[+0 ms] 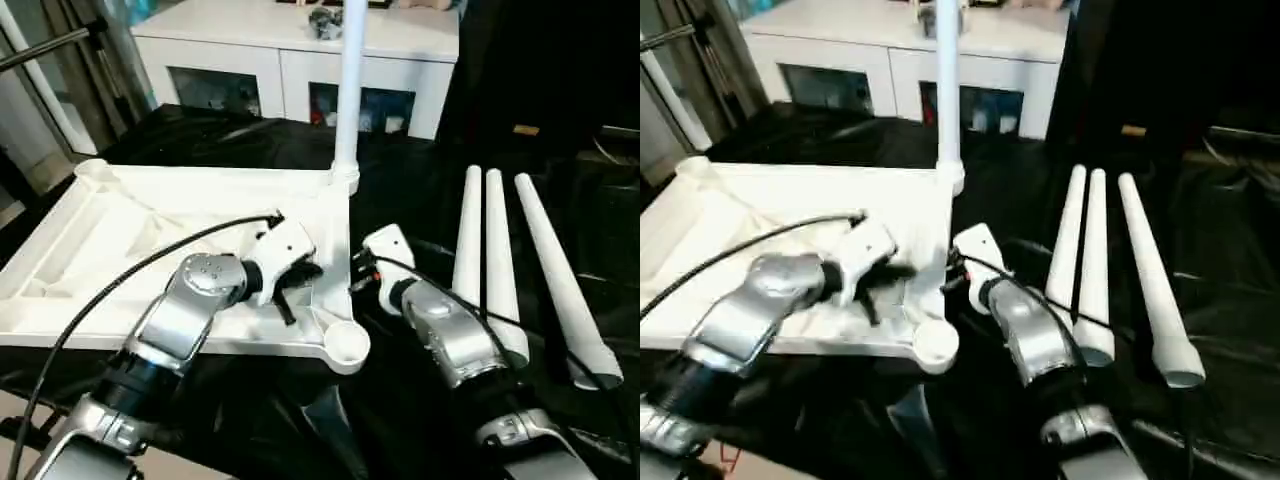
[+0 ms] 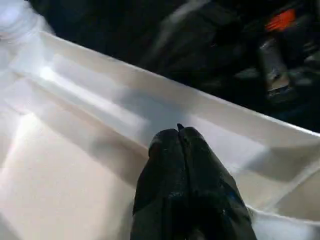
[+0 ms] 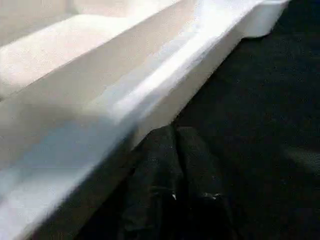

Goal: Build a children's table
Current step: Rotate table base, then pick table leg

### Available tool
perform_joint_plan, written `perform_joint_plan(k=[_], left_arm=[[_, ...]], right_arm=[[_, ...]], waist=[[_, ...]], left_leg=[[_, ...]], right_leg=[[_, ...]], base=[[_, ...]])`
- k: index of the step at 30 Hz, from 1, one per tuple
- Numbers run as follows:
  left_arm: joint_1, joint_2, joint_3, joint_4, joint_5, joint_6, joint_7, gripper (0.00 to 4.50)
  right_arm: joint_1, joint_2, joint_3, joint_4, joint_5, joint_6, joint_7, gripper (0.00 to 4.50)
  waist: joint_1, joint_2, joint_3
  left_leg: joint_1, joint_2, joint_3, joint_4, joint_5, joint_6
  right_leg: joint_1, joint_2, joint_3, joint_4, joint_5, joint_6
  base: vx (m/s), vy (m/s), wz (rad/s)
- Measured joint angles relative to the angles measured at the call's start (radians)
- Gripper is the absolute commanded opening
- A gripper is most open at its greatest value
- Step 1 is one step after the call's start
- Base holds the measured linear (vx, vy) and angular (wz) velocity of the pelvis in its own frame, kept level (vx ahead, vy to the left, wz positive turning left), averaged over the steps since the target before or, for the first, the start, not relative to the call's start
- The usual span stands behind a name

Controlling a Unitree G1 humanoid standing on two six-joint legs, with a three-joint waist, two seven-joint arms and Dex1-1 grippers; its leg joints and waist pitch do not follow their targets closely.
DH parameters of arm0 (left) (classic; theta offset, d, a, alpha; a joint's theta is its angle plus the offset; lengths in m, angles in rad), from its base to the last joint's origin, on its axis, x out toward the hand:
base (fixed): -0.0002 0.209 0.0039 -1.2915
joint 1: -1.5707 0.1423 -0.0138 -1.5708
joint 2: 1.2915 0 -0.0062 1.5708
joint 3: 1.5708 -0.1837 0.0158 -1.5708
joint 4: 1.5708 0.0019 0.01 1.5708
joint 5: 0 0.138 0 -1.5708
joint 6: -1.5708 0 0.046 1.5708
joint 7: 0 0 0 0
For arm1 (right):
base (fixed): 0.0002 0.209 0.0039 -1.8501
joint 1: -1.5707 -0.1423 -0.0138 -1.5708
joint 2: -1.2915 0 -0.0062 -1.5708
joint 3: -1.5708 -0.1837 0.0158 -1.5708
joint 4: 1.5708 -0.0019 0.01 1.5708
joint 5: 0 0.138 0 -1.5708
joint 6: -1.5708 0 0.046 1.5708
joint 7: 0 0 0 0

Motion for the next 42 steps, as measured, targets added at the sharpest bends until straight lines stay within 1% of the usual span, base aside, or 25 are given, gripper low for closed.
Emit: perform_joint_plan(k=[3,4,5,6,7,8,10,11,12,15,17,18,21,22,24,26,28,29,30,32,33,35,38,39,42], left_arm=[[0.004,-0.014,0.014,0.007,0.007,-0.053,0.037,0.00],[0.011,-0.037,0.041,0.007,0.005,-0.072,0.072,0.00],[0.014,-0.042,0.050,0.007,0.003,-0.081,0.087,0.20],[0.024,-0.059,0.076,-0.004,-0.011,-0.081,0.105,0.33],[0.038,-0.075,0.105,-0.027,-0.029,-0.078,0.121,0.41],[0.050,-0.086,0.123,-0.056,-0.045,-0.071,0.131,0.44],[0.077,-0.100,0.148,-0.129,-0.071,-0.049,0.144,0.54],[0.089,-0.100,0.151,-0.157,-0.083,-0.039,0.143,0.82],[0.107,-0.099,0.151,-0.192,-0.094,-0.030,0.140,0.87],[0.143,-0.098,0.151,-0.242,-0.116,-0.020,0.126,0.93],[0.186,-0.090,0.147,-0.314,-0.146,0.002,0.103,0.93],[0.202,-0.083,0.142,-0.350,-0.161,0.021,0.094,1.23],[0.239,-0.078,0.160,-0.460,-0.200,0.103,0.102,1.31],[0.241,-0.079,0.163,-0.476,-0.207,0.114,0.106,1.43],[0.247,-0.098,0.181,-0.516,-0.221,0.148,0.130,1.68],[0.247,-0.098,0.183,-0.523,-0.227,0.155,0.136,1.71],[0.247,-0.095,0.183,-0.524,-0.239,0.162,0.135,1.89],[0.247,-0.090,0.183,-0.524,-0.241,0.164,0.128,1.89],[0.247,-0.082,0.181,-0.524,-0.242,0.165,0.119,2.03],[0.246,-0.050,0.178,-0.524,-0.248,0.169,0.093,2.10],[0.246,-0.050,0.177,-0.524,-0.249,0.170,0.089,2.25],[0.246,-0.031,0.163,-0.526,-0.258,0.181,0.068,2.46],[0.245,-0.013,0.138,-0.533,-0.264,0.197,0.037,2.69],[0.245,-0.006,0.130,-0.537,-0.273,0.202,0.027,2.90],[0.244,-0.004,0.118,-0.543,-0.279,0.208,0.020,3.04]], right_arm=[[0.015,-0.021,-0.018,-0.100,-0.017,0.077,-0.037,0.08],[0.029,-0.030,-0.033,-0.167,-0.017,0.110,-0.043,0.08],[0.029,-0.033,-0.042,-0.196,-0.016,0.125,-0.047,0.02],[0.036,-0.037,-0.057,-0.251,-0.003,0.161,-0.040,0.00],[0.037,-0.043,-0.079,-0.309,0.016,0.198,-0.035,0.34],[0.039,-0.047,-0.099,-0.359,0.027,0.234,-0.037,0.42],[0.041,-0.047,-0.156,-0.447,0.039,0.310,-0.063,0.40],[0.043,-0.045,-0.180,-0.477,0.041,0.351,-0.082,0.58],[0.053,-0.046,-0.203,-0.509,0.041,0.393,-0.100,0.75],[0.083,-0.046,-0.226,-0.548,0.037,0.455,-0.119,0.91],[0.104,-0.038,-0.236,-0.599,0.036,0.516,-0.129,0.91],[0.107,-0.037,-0.243,-0.613,0.036,0.549,-0.139,1.20],[0.118,-0.028,-0.261,-0.664,0.035,0.642,-0.163,1.29],[0.121,-0.028,-0.262,-0.671,0.034,0.657,-0.166,1.46],[0.123,-0.020,-0.269,-0.692,0.032,0.717,-0.184,1.68],[0.123,-0.017,-0.269,-0.703,0.032,0.748,-0.192,1.77],[0.120,-0.017,-0.272,-0.706,0.031,0.768,-0.197,2.03],[0.118,-0.017,-0.275,-0.706,0.031,0.775,-0.202,2.03],[0.116,-0.017,-0.279,-0.706,0.030,0.783,-0.205,2.11],[0.104,-0.020,-0.294,-0.705,0.024,0.813,-0.212,2.15],[0.102,-0.021,-0.298,-0.705,0.023,0.818,-0.215,2.39],[0.094,-0.025,-0.304,-0.705,0.022,0.844,-0.224,2.49],[0.088,-0.031,-0.307,-0.699,0.026,0.853,-0.224,2.80],[0.081,-0.037,-0.307,-0.684,0.028,0.856,-0.224,2.94],[0.066,-0.042,-0.313,-0.661,0.034,0.859,-0.224,3.10]], waist=[[0.004,0.001,0.000],[0.005,0.002,0.001],[0.005,0.001,0.001],[0.005,0.003,0.001],[0.005,0.005,0.002],[0.005,0.006,0.002],[0.005,0.007,0.001],[0.005,0.008,0.000],[0.005,0.008,0.000],[0.003,0.009,0.001],[0.000,0.012,0.002],[-0.001,0.013,0.002],[-0.001,0.018,0.001],[-0.001,0.018,0.001],[-0.001,0.018,0.001],[-0.001,0.017,0.001],[-0.001,0.017,0.001],[-0.001,0.017,0.001],[-0.001,0.017,0.001],[-0.002,0.016,0.001],[-0.001,0.016,0.001],[0.000,0.016,0.001],[0.000,0.016,0.001],[0.000,0.016,0.001],[-0.001,0.016,0.001]], left_leg=[[-0.001,0.000,0.000,0.000,0.000,0.000],[-0.001,0.000,0.000,0.000,0.000,0.000],[-0.001,0.000,0.000,0.000,0.000,0.000],[-0.001,0.000,0.000,0.000,0.000,0.000],[-0.001,0.000,0.000,0.000,0.000,0.000],[-0.001,0.000,0.000,0.000,0.000,0.000],[0.000,0.000,0.000,0.000,0.000,0.000],[0.001,0.000,0.000,0.000,0.000,0.000],[0.001,0.000,0.000,-0.001,0.000,0.000],[0.002,0.000,0.000,-0.001,0.000,0.000],[0.003,0.000,0.000,-0.001,0.000,0.000],[0.003,0.000,0.000,-0.001,0.000,0.000],[0.003,0.000,0.000,-0.002,0.000,0.000],[0.003,0.000,0.000,-0.002,0.000,0.000],[0.004,-0.001,0.000,-0.002,0.000,0.000],[0.004,-0.001,0.000,-0.002,0.000,0.000],[0.003,-0.001,0.000,-0.002,0.000,0.000],[0.003,-0.001,0.000,-0.002,0.000,0.000],[0.003,-0.001,0.000,-0.002,0.000,0.000],[0.003,-0.001,-0.001,-0.002,0.000,0.000],[0.003,-0.001,-0.001,-0.002,0.000,-0.001],[0.003,-0.001,-0.001,-0.002,0.001,-0.002],[0.003,-0.001,-0.001,-0.002,0.001,-0.002],[0.003,-0.001,0.000,-0.002,0.001,-0.002],[0.003,-0.001,0.000,-0.002,0.001,-0.002]], right_leg=[[0.000,0.000,0.000,-0.001,-0.001,0.001],[0.000,0.000,0.000,-0.001,-0.001,0.001],[0.000,0.000,0.000,-0.001,-0.001,0.002],[0.000,0.000,0.000,-0.001,-0.001,0.002],[0.000,0.000,0.000,-0.002,-0.001,0.002],[0.000,0.000,0.000,-0.002,-0.001,0.002],[0.001,0.000,0.000,-0.001,-0.002,0.002],[0.001,0.000,0.000,-0.001,-0.002,0.002],[0.002,0.000,0.000,-0.001,-0.002,0.003],[0.002,0.000,0.000,-0.001,-0.005,0.007],[0.002,0.000,0.000,-0.001,-0.005,0.008],[0.002,0.000,0.000,-0.001,-0.006,0.008],[0.003,0.000,0.000,-0.001,-0.006,0.008],[0.003,0.000,0.000,-0.001,-0.006,0.008],[0.003,0.000,0.000,-0.001,-0.006,0.009],[0.003,0.000,0.000,-0.001,-0.006,0.009],[0.003,0.000,0.000,-0.001,-0.006,0.009],[0.003,0.000,0.000,-0.001,-0.006,0.009],[0.003,0.000,0.000,-0.001,-0.006,0.009],[0.003,0.000,0.000,-0.001,-0.006,0.009],[0.003,0.000,0.000,-0.001,-0.006,0.009],[0.003,0.000,0.000,-0.001,-0.006,0.010],[0.003,0.000,0.001,-0.001,-0.007,0.011],[0.003,0.000,0.001,-0.001,-0.007,0.011],[0.003,0.000,0.002,-0.001,-0.007,0.011]], base=[[0.000,0.000,0.00],[0.000,0.000,0.00],[0.000,0.000,0.00],[0.000,0.000,0.00],[0.000,0.000,0.00],[0.000,0.000,0.00],[0.000,0.000,0.00],[0.000,0.000,0.00],[0.000,0.000,0.00],[0.000,0.000,0.00],[0.000,0.000,0.00],[0.000,0.000,0.00],[0.000,0.000,0.00],[0.000,0.000,0.00],[0.000,0.000,0.00],[0.000,0.000,0.00],[0.000,0.000,0.00],[0.000,0.000,0.00],[0.000,0.000,0.00],[0.000,0.000,0.00],[0.000,0.000,0.00],[0.000,0.000,0.00],[0.000,0.000,0.00],[0.000,0.000,0.00],[0.000,0.000,0.00]])
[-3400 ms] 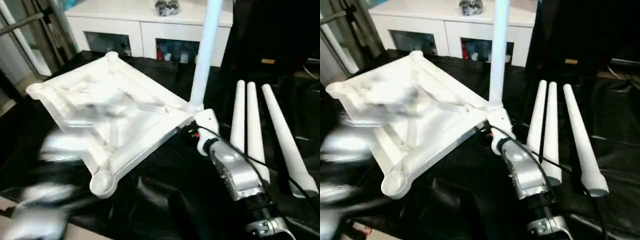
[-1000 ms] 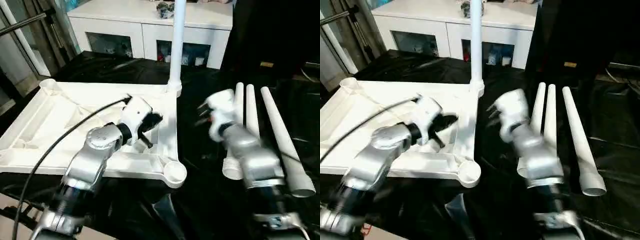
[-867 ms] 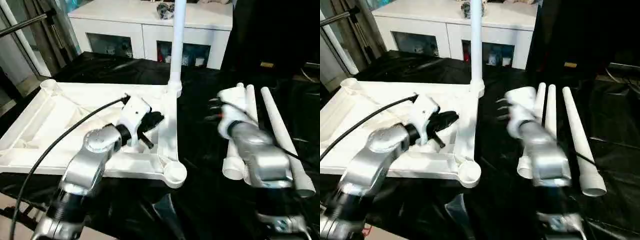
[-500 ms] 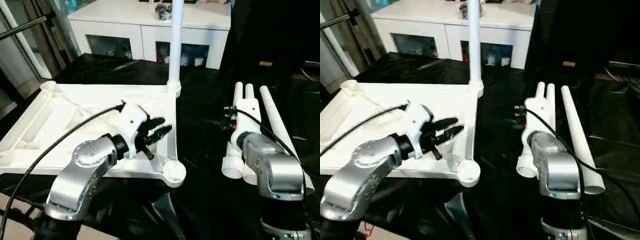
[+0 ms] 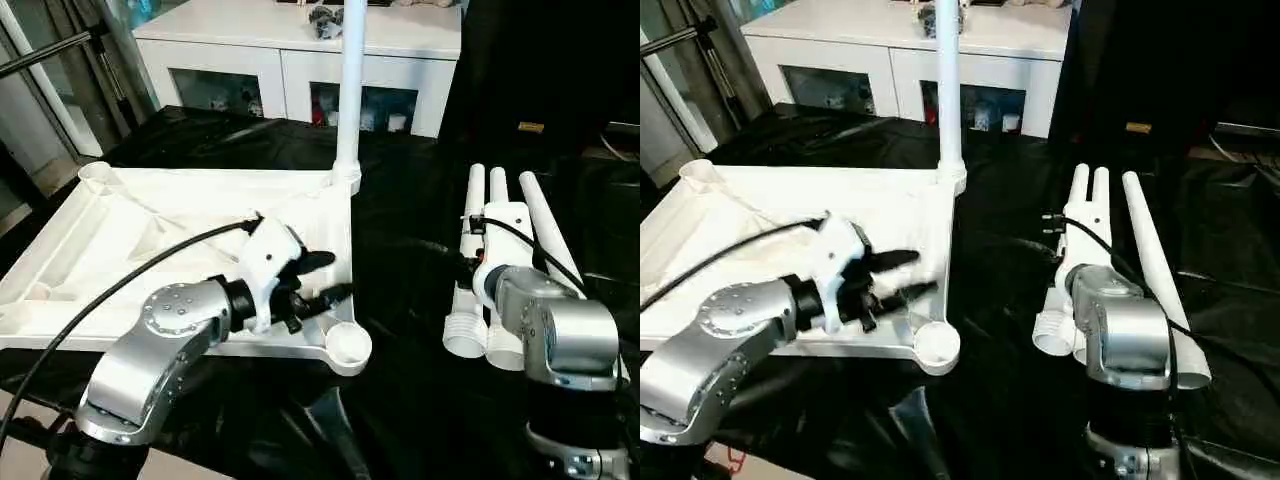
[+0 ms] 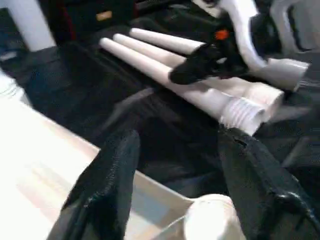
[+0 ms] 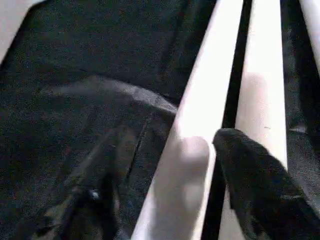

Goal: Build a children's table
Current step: Pick table leg

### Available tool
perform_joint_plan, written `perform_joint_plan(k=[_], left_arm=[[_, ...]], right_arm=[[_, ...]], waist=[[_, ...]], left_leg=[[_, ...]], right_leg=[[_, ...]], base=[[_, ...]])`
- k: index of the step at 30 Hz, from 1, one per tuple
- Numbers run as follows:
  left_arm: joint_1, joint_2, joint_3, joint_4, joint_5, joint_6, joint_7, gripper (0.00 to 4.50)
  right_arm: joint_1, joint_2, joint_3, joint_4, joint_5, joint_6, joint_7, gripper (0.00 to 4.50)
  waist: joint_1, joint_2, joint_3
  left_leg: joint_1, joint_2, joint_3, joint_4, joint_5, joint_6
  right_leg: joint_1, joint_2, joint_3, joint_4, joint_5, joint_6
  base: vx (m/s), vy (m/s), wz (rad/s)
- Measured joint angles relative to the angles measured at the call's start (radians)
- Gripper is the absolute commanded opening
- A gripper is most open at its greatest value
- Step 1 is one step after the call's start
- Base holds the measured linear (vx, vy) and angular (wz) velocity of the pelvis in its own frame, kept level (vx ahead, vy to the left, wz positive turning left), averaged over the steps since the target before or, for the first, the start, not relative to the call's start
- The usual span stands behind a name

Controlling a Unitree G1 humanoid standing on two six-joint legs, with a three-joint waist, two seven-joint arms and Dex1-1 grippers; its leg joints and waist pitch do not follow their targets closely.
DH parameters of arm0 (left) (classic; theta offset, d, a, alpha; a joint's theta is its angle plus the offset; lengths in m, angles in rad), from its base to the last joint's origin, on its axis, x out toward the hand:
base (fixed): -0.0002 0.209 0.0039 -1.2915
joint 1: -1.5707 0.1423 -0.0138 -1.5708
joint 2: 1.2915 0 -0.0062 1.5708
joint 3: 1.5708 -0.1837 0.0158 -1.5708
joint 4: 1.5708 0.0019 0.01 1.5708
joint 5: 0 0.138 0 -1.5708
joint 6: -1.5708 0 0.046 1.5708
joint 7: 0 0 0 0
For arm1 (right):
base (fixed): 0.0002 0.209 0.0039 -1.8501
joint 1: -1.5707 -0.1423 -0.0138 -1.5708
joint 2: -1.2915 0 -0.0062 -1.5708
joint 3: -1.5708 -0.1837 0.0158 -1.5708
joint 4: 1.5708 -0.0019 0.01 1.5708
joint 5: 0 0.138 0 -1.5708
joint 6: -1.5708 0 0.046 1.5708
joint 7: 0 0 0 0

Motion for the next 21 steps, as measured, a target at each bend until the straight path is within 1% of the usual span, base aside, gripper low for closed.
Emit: perform_joint_plan(k=[3,4,5,6,8,11,14,16,20,21], left_arm=[[-0.001,0.006,-0.005,0.000,0.000,0.000,-0.001,3.32],[-0.002,0.010,-0.007,0.000,0.002,0.000,-0.001,3.48],[-0.002,0.016,-0.011,0.000,0.003,0.000,-0.001,3.48],[-0.002,0.018,-0.013,0.000,0.003,0.000,-0.001,3.59],[-0.002,0.032,-0.019,0.000,0.004,0.000,-0.004,3.59],[-0.002,0.048,-0.026,-0.007,0.003,0.005,-0.011,3.59],[-0.002,0.055,-0.029,-0.015,0.003,0.011,-0.018,3.59],[-0.002,0.056,-0.031,-0.023,0.002,0.011,-0.022,3.59],[-0.006,0.055,-0.036,-0.025,0.002,0.011,-0.022,3.59],[-0.012,0.056,-0.037,-0.025,0.002,0.009,-0.022,3.59]], right_arm=[[-0.007,-0.006,-0.001,0.019,0.000,0.003,0.000,3.36],[-0.010,-0.010,0.000,0.029,0.000,0.011,0.000,3.54],[-0.013,-0.013,0.000,0.036,0.000,0.020,0.000,3.54],[-0.013,-0.016,0.000,0.038,-0.001,0.024,0.000,3.60],[-0.031,-0.018,0.005,0.062,-0.001,0.050,-0.001,3.60],[-0.039,-0.018,0.006,0.076,0.004,0.090,0.000,3.60],[-0.041,-0.008,-0.005,0.094,0.023,0.124,0.005,3.60],[-0.043,0.011,-0.027,0.101,0.041,0.149,0.020,3.60],[-0.064,0.026,-0.046,0.131,0.069,0.179,0.037,3.60],[-0.073,0.025,-0.049,0.149,0.072,0.184,0.042,3.60]], waist=[[0.000,-0.001,0.000],[0.000,-0.002,0.000],[0.000,-0.003,0.000],[0.001,-0.003,0.000],[-0.001,-0.003,0.000],[0.001,-0.004,0.000],[0.002,-0.006,-0.001],[0.002,-0.007,-0.001],[0.002,-0.008,0.000],[0.003,-0.009,0.000]], left_leg=[[0.000,0.000,0.000,0.000,0.000,-0.001],[0.000,0.000,0.000,0.000,0.001,-0.001],[0.000,0.000,0.000,0.000,0.001,-0.001],[0.000,0.000,0.000,0.000,0.001,-0.001],[0.001,0.000,0.000,0.000,0.001,-0.001],[0.001,0.000,0.000,0.000,0.001,-0.002],[0.001,0.000,0.000,0.000,0.001,-0.002],[0.001,0.000,0.000,0.000,0.001,-0.002],[0.001,0.000,0.000,0.000,0.001,-0.002],[0.001,0.000,0.000,0.000,0.001,-0.002]], right_leg=[[0.000,0.000,0.000,0.000,0.000,0.000],[0.000,0.000,0.000,0.001,0.000,0.000],[0.000,0.000,0.000,0.001,0.000,0.000],[0.000,0.000,0.000,0.001,0.000,0.000],[0.000,0.000,0.001,0.001,0.000,0.000],[0.000,0.000,0.000,0.002,0.000,0.000],[0.000,0.000,0.001,0.002,0.000,0.000],[0.000,0.000,0.001,0.002,0.000,0.000],[0.000,0.000,0.001,0.003,0.000,-0.001],[0.000,0.000,0.001,0.004,0.000,-0.001]], base=[[0.000,0.000,0.00],[0.000,0.000,0.00],[0.000,0.000,0.00],[0.000,0.000,0.00],[0.000,0.000,0.00],[0.000,0.000,0.00],[0.000,0.000,0.00],[0.000,0.000,0.00],[0.000,0.000,0.00],[0.000,0.000,0.00]])
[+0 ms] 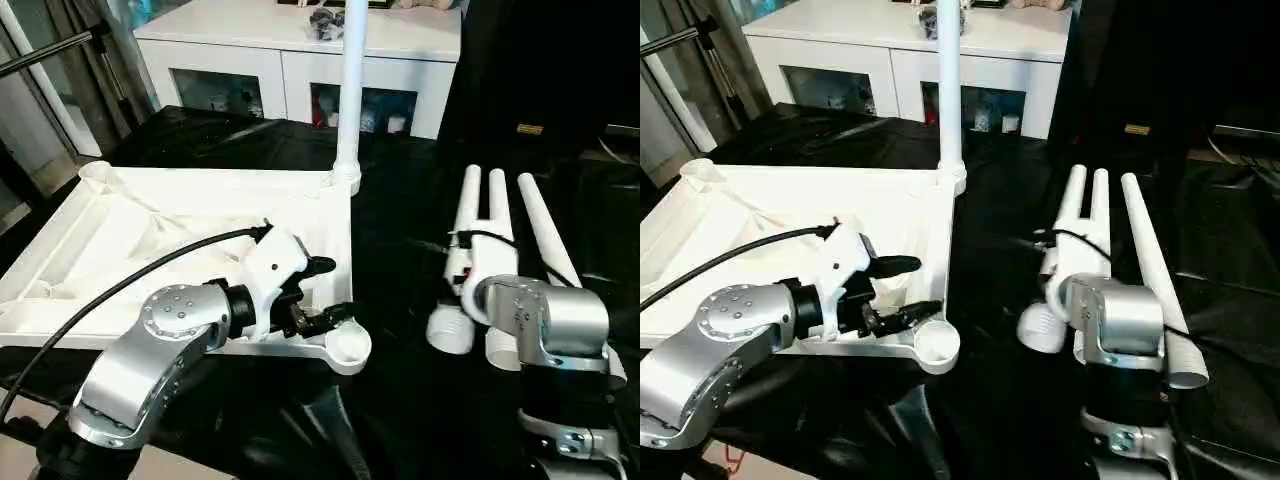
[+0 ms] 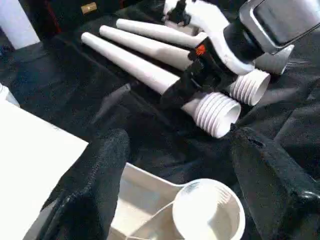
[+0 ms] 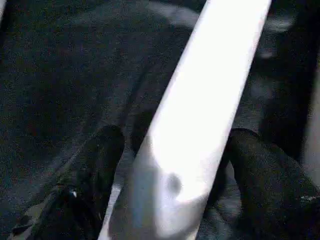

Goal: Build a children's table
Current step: Pick table leg

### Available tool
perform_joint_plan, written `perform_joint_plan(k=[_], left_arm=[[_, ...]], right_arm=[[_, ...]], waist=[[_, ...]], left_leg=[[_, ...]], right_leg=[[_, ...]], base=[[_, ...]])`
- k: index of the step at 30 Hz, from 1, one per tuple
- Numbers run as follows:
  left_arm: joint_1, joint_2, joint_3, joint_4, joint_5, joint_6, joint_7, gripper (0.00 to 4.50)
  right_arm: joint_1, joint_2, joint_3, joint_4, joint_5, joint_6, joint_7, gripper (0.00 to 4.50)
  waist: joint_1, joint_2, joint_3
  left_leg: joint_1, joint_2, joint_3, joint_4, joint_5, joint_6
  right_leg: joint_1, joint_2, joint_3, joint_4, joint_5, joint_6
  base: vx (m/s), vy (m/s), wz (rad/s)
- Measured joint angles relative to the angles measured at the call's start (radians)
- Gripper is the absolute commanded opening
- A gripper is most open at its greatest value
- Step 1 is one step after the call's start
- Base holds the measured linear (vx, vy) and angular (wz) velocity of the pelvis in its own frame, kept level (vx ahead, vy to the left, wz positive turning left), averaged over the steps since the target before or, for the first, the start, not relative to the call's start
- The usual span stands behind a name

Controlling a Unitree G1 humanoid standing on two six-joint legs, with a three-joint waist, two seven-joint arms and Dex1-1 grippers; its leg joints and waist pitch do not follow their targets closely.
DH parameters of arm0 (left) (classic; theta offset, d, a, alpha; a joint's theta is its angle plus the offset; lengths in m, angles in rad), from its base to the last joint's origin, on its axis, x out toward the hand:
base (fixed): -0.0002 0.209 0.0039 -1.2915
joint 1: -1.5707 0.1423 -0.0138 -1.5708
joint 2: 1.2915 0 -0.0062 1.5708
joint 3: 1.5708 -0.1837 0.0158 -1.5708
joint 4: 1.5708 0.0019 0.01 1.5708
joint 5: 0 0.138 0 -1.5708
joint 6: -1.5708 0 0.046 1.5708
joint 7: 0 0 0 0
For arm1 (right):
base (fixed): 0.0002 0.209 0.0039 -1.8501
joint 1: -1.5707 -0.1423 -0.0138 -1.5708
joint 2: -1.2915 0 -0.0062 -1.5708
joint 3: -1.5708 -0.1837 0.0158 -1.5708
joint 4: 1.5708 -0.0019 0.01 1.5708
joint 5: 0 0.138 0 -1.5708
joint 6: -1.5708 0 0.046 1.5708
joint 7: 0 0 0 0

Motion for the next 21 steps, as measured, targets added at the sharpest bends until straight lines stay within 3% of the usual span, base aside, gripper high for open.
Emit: perform_joint_plan(k=[13,21], left_arm=[[-0.068,0.067,-0.064,0.027,-0.009,-0.016,-0.114,3.67],[-0.091,0.078,-0.074,0.064,-0.013,-0.019,-0.138,3.67]], right_arm=[[-0.049,-0.004,-0.036,0.121,0.036,0.007,0.021,2.46],[-0.068,0.007,-0.066,0.164,0.039,-0.010,0.009,1.99]], waist=[[0.001,-0.019,-0.006],[0.003,-0.021,-0.008]], left_leg=[[0.002,0.000,0.000,0.000,0.001,-0.001],[0.008,0.000,0.000,0.000,0.001,-0.001]], right_leg=[[0.001,0.000,0.001,0.002,0.000,-0.001],[0.006,0.000,0.001,0.002,0.000,-0.001]], base=[[0.000,0.000,0.00],[0.000,0.000,0.00]])
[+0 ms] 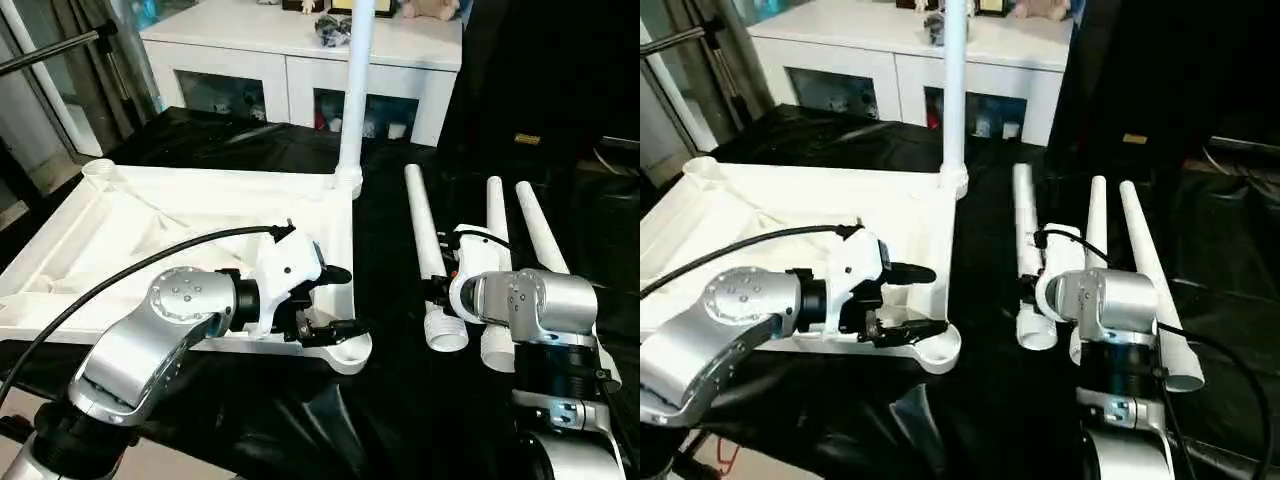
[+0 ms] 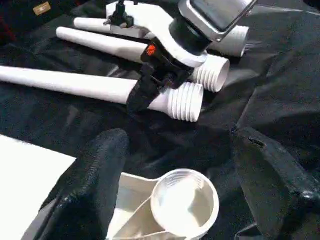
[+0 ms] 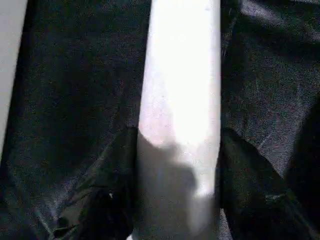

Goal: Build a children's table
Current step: Pick table leg

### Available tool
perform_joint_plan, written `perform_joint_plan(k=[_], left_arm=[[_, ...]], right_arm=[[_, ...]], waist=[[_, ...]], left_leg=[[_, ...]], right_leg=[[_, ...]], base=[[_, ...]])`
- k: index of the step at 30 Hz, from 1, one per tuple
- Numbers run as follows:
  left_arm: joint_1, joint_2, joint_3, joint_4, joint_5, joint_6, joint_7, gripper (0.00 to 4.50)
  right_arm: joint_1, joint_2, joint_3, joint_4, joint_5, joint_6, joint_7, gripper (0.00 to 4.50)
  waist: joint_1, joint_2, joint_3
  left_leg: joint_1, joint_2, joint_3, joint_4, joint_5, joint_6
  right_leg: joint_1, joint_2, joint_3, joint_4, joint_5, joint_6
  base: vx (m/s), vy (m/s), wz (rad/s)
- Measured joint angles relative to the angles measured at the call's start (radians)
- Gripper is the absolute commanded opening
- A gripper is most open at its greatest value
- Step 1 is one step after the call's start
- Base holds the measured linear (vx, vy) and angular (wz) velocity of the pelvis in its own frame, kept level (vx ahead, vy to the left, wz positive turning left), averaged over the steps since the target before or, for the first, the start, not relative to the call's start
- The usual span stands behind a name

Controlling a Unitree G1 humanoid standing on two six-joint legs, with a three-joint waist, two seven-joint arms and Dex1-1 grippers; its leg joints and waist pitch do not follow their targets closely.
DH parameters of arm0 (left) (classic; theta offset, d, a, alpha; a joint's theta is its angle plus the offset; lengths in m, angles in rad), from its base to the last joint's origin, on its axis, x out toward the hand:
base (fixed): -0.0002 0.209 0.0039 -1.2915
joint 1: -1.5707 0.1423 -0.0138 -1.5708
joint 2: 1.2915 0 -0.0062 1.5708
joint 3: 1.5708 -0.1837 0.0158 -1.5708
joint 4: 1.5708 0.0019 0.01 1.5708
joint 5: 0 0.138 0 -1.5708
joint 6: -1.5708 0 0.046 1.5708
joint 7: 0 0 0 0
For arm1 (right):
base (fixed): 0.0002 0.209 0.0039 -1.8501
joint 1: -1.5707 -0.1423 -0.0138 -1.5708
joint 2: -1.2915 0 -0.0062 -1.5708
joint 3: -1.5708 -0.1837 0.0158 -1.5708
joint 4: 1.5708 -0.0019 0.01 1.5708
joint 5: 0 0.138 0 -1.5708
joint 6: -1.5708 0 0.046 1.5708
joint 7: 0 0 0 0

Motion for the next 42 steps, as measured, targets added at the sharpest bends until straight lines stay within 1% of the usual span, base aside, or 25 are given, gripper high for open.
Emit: perform_joint_plan(k=[5,7,9,11,12,13,14,15,17,18,19,22,24,25,26,28,30,34,36,38,39,42], left_arm=[[-0.003,-0.015,0.020,0.038,-0.001,-0.010,0.020,3.67],[-0.009,-0.061,0.049,0.064,-0.017,-0.014,0.035,3.67],[-0.039,-0.136,0.105,0.107,-0.056,-0.023,0.075,3.67],[-0.075,-0.189,0.145,0.139,-0.087,-0.033,0.117,3.67],[-0.100,-0.224,0.175,0.166,-0.103,-0.034,0.147,3.67],[-0.128,-0.261,0.212,0.197,-0.124,-0.035,0.182,3.67],[-0.143,-0.285,0.234,0.215,-0.136,-0.036,0.205,3.67],[-0.158,-0.315,0.258,0.240,-0.160,-0.034,0.231,3.67],[-0.176,-0.356,0.291,0.277,-0.192,-0.022,0.263,3.67],[-0.187,-0.370,0.302,0.298,-0.206,-0.008,0.273,3.67],[-0.193,-0.375,0.307,0.308,-0.209,-0.005,0.280,3.67],[-0.224,-0.403,0.340,0.339,-0.246,0.032,0.292,3.67],[-0.263,-0.425,0.367,0.362,-0.289,0.075,0.297,3.67],[-0.280,-0.435,0.379,0.372,-0.312,0.088,0.305,3.67],[-0.293,-0.439,0.391,0.374,-0.328,0.099,0.309,3.67],[-0.336,-0.461,0.430,0.400,-0.387,0.133,0.327,3.67],[-0.374,-0.469,0.478,0.416,-0.451,0.178,0.338,3.67],[-0.416,-0.487,0.530,0.426,-0.535,0.236,0.355,3.67],[-0.430,-0.497,0.544,0.434,-0.567,0.265,0.358,3.67],[-0.431,-0.507,0.547,0.432,-0.591,0.279,0.360,3.67],[-0.429,-0.516,0.546,0.425,-0.604,0.291,0.365,3.67],[-0.411,-0.519,0.535,0.396,-0.611,0.313,0.375,3.67]], right_arm=[[0.000,0.004,-0.040,-0.003,0.016,-0.002,-0.004,1.91],[0.002,0.020,-0.079,-0.015,0.024,-0.006,-0.012,1.90],[0.007,0.034,-0.114,-0.039,0.047,-0.029,-0.010,1.90],[0.016,0.044,-0.128,-0.063,0.070,-0.077,0.002,1.90],[0.023,0.043,-0.131,-0.070,0.087,-0.117,0.017,1.90],[0.026,0.045,-0.146,-0.074,0.106,-0.168,0.032,1.90],[0.028,0.048,-0.159,-0.082,0.124,-0.203,0.044,1.90],[0.033,0.049,-0.171,-0.094,0.141,-0.261,0.068,1.90],[0.038,0.049,-0.188,-0.110,0.172,-0.346,0.115,1.90],[0.042,0.052,-0.198,-0.128,0.194,-0.381,0.148,1.90],[0.044,0.055,-0.200,-0.142,0.210,-0.400,0.170,1.90],[0.063,0.085,-0.243,-0.201,0.306,-0.426,0.267,1.90],[0.089,0.101,-0.265,-0.273,0.424,-0.408,0.374,1.90],[0.103,0.099,-0.266,-0.304,0.471,-0.399,0.414,1.90],[0.111,0.099,-0.263,-0.328,0.508,-0.390,0.447,1.90],[0.146,0.079,-0.256,-0.375,0.590,-0.383,0.517,1.90],[0.189,0.052,-0.222,-0.409,0.635,-0.385,0.582,1.90],[0.223,0.036,-0.179,-0.423,0.659,-0.377,0.640,1.89],[0.241,0.009,-0.141,-0.446,0.664,-0.364,0.664,1.89],[0.249,-0.008,-0.100,-0.453,0.661,-0.364,0.674,1.89],[0.254,-0.021,-0.070,-0.453,0.650,-0.373,0.680,1.89],[0.261,-0.044,-0.011,-0.452,0.628,-0.399,0.688,1.89]], waist=[[0.001,0.002,0.000],[0.001,0.004,0.001],[0.004,0.004,0.001],[0.005,0.007,0.001],[0.005,0.008,0.001],[0.005,0.008,0.001],[0.005,0.008,0.001],[0.005,0.008,0.001],[0.004,0.008,0.001],[0.003,0.008,0.001],[0.003,0.008,0.001],[0.007,0.008,0.001],[0.016,0.008,0.001],[0.022,0.008,0.001],[0.025,0.008,0.001],[0.033,0.006,0.001],[0.040,0.005,0.001],[0.045,0.004,0.002],[0.048,0.004,0.002],[0.049,0.004,0.002],[0.052,0.004,0.002],[0.053,0.004,0.002]], left_leg=[[0.000,0.000,0.000,0.000,0.000,0.000],[-0.001,0.000,0.000,0.000,0.000,0.000],[-0.001,0.000,0.000,0.000,0.000,0.000],[-0.001,0.000,0.000,0.000,0.000,0.000],[-0.001,0.000,0.000,0.000,0.000,0.000],[-0.002,0.000,0.000,-0.001,0.000,0.000],[-0.002,0.000,0.000,-0.001,0.000,0.000],[-0.002,0.000,0.000,-0.001,0.000,0.000],[-0.004,0.000,0.000,-0.001,0.000,0.000],[-0.008,0.000,0.000,-0.001,0.000,0.000],[-0.008,0.000,0.000,-0.001,0.000,0.001],[-0.008,0.000,0.000,-0.001,0.000,0.001],[-0.009,0.000,0.000,-0.001,0.000,0.002],[-0.010,0.000,0.000,-0.001,0.000,0.003],[-0.009,0.001,0.000,-0.001,0.000,0.003],[-0.010,0.000,0.000,0.000,0.000,0.004],[-0.010,0.001,0.000,0.000,0.000,0.004],[-0.010,0.001,0.000,0.000,0.000,0.003],[-0.010,0.001,0.000,0.000,0.000,0.003],[-0.010,0.001,0.000,0.000,0.000,0.003],[-0.010,0.001,0.000,0.000,0.000,0.003],[-0.010,0.001,-0.001,0.000,0.000,0.003]], right_leg=[[0.000,0.000,0.000,0.000,0.000,0.000],[0.000,0.000,0.000,0.000,0.000,0.000],[0.000,0.000,0.000,0.000,0.000,0.000],[0.000,0.000,0.000,-0.001,0.000,0.000],[0.000,0.000,0.000,-0.001,0.000,0.000],[0.000,0.000,0.000,-0.001,0.000,0.000],[-0.001,0.000,0.000,-0.001,0.000,0.000],[-0.001,0.000,0.000,-0.002,0.000,0.000],[-0.002,0.000,0.000,-0.003,0.000,0.000],[-0.002,0.000,-0.001,-0.003,0.000,-0.001],[-0.002,0.000,-0.001,-0.003,0.000,-0.001],[-0.003,0.000,-0.003,-0.004,0.002,-0.004],[-0.004,0.000,-0.003,-0.005,0.002,-0.004],[-0.004,0.000,-0.003,-0.006,0.002,-0.004],[-0.004,0.000,-0.003,-0.006,0.002,-0.004],[-0.003,0.000,-0.003,-0.006,0.002,-0.004],[-0.003,0.000,-0.004,-0.006,0.002,-0.004],[-0.003,-0.001,-0.004,-0.006,-0.001,0.000],[-0.003,-0.001,-0.004,-0.006,-0.001,0.001],[-0.003,-0.001,-0.005,-0.006,-0.001,0.001],[-0.003,-0.001,-0.005,-0.006,-0.001,0.001],[-0.003,-0.001,-0.005,-0.006,-0.001,0.002]], base=[[0.000,0.000,0.00],[0.000,0.000,0.00],[0.000,0.000,0.00],[0.000,0.000,0.00],[0.000,0.000,0.00],[0.000,0.000,0.00],[0.000,0.000,0.00],[0.000,0.000,0.00],[0.000,0.000,0.00],[0.000,0.000,0.00],[0.000,0.000,0.00],[0.000,0.000,0.00],[0.000,0.000,0.00],[0.000,0.000,0.00],[0.000,0.000,0.00],[0.000,0.000,0.00],[0.000,0.000,0.00],[0.000,0.000,0.00],[0.000,0.000,0.00],[0.000,0.000,0.00],[0.000,0.000,0.00],[0.000,0.000,0.00]])
